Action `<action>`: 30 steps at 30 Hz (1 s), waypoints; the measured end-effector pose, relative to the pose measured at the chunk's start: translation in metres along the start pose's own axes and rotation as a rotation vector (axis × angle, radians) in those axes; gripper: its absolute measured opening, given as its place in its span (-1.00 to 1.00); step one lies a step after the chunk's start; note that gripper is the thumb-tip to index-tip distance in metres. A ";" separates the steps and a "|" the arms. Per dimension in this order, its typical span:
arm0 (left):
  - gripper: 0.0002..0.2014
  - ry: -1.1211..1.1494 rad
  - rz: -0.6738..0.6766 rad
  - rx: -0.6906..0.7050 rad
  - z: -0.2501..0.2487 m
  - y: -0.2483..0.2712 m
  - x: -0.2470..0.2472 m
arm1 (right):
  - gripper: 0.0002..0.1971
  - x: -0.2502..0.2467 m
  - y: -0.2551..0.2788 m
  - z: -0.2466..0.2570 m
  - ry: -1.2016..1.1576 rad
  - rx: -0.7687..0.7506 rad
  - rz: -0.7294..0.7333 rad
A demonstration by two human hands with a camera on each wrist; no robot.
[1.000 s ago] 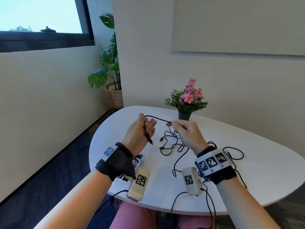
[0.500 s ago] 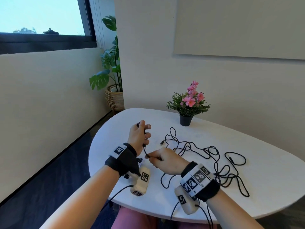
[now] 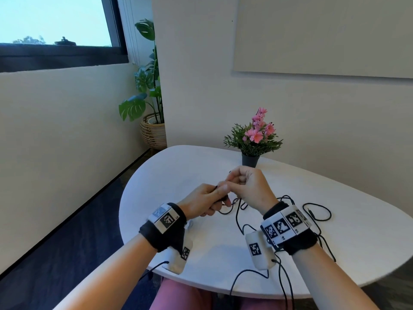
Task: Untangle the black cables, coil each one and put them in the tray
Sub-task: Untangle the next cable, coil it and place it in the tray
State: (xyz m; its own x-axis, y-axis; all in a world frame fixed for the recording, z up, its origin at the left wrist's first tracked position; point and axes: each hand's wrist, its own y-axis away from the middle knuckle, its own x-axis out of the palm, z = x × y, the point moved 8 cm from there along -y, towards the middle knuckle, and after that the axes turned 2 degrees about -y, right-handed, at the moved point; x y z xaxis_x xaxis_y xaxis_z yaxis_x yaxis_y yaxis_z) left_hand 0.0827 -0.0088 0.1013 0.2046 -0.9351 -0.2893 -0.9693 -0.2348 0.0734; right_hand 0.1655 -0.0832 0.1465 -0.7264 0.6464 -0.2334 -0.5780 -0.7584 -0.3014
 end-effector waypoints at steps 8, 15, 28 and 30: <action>-0.57 0.457 -0.250 0.059 -0.007 0.002 -0.010 | -0.89 0.005 0.005 -0.020 -0.282 0.176 0.004; -0.54 0.726 -0.614 0.112 0.007 0.000 -0.059 | -0.80 0.023 0.026 -0.050 -0.092 0.195 0.106; -0.66 -0.100 -0.501 -0.052 0.002 -0.002 -0.047 | -0.82 0.071 0.048 0.011 0.586 -0.189 0.425; -0.55 -0.251 -0.435 -0.031 0.004 -0.002 -0.042 | -0.90 0.060 0.039 0.028 0.604 -0.237 0.382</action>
State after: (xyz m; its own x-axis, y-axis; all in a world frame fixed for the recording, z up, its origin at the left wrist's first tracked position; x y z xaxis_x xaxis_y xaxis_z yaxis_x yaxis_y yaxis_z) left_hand 0.0754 0.0316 0.1094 0.5463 -0.6570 -0.5196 -0.7959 -0.6005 -0.0775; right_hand 0.0887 -0.0766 0.1466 -0.4910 0.3274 -0.8073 -0.1818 -0.9448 -0.2725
